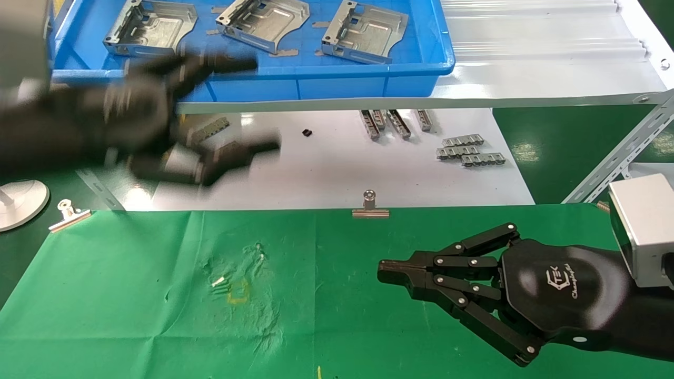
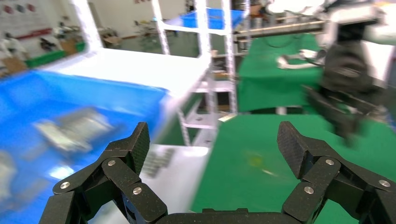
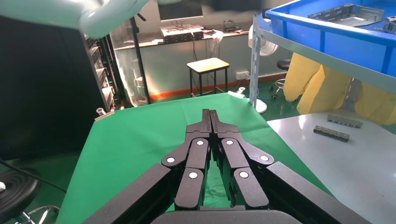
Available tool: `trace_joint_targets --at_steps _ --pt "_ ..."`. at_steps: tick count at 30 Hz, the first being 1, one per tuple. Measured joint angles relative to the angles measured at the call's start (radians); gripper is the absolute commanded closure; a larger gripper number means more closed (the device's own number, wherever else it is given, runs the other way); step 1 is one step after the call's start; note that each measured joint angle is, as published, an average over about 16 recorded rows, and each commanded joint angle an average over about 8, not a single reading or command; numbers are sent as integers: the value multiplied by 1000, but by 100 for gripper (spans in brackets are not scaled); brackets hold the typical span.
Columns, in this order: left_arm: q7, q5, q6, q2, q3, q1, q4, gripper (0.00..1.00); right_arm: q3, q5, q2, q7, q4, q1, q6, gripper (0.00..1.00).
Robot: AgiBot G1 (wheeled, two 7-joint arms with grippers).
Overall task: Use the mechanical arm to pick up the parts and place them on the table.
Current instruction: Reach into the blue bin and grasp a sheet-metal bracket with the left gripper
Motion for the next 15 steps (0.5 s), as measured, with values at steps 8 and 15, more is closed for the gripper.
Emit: trace_joint_targets --at_steps 8,15 --pt "45 176 -182 186 73 -280 386 0 0 0 0 0 0 0 0 100" --pt "78 276 -416 333 112 -418 651 0 0 0 0 0 0 0 0 100"
